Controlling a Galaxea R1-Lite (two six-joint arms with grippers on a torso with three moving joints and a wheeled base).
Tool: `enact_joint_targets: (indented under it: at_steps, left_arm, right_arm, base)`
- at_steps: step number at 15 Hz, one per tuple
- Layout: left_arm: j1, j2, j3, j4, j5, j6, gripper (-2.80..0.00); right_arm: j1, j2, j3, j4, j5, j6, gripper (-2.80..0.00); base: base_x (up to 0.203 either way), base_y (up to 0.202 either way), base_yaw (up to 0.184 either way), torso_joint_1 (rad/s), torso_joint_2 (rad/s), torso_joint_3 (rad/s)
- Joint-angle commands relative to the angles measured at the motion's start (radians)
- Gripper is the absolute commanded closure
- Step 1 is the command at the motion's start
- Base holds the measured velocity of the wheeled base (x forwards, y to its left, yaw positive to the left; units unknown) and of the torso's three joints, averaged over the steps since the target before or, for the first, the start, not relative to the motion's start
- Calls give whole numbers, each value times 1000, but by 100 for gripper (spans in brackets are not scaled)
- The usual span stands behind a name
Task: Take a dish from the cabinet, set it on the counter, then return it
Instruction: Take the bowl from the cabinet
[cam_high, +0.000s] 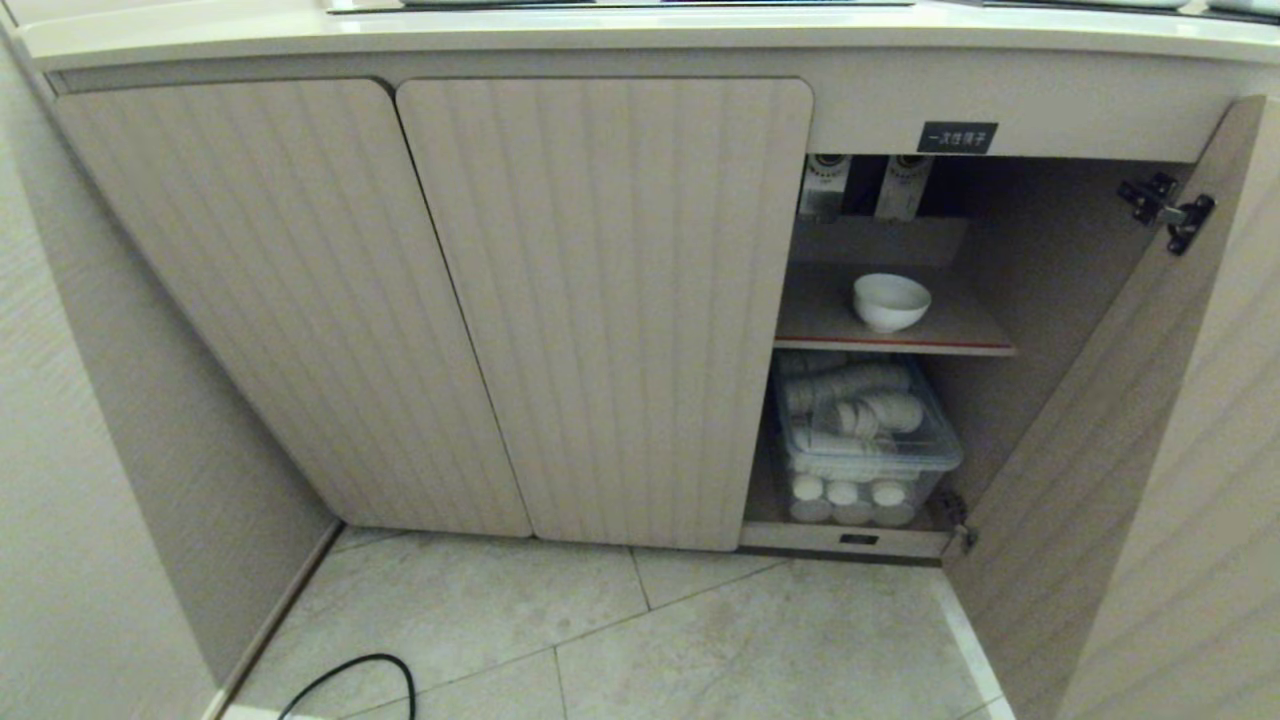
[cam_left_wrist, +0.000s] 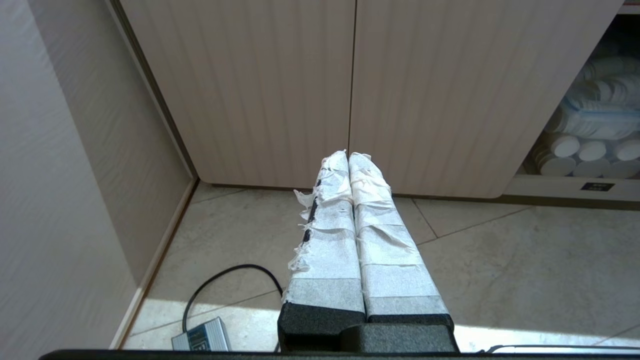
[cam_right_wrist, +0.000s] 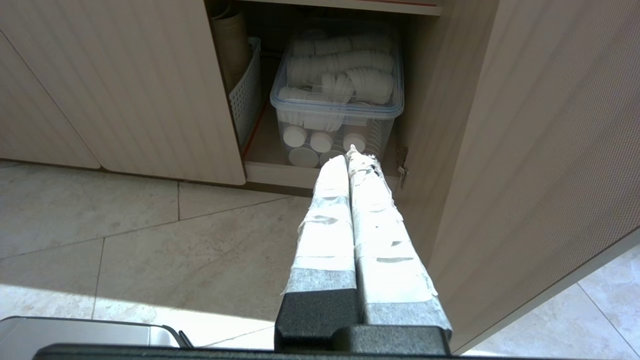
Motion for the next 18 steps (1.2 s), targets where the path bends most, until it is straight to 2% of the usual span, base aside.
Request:
enact_joint_targets:
  at_steps: [1,9,18]
  left_arm:
    - [0,0,-1,0,0,0,0]
    - [0,0,0,0,0,-1,0]
    - [0,0,0,0,1,-2,0]
  right_arm:
    - [0,1,0,0,1,0,0]
    - [0,1,0,0,1,0,0]
    - [0,1,0,0,1,0,0]
  base:
    - [0,0,0,0,0,0]
    - [11,0,0,0,0,1]
    - [187,0,-4,4,2,4]
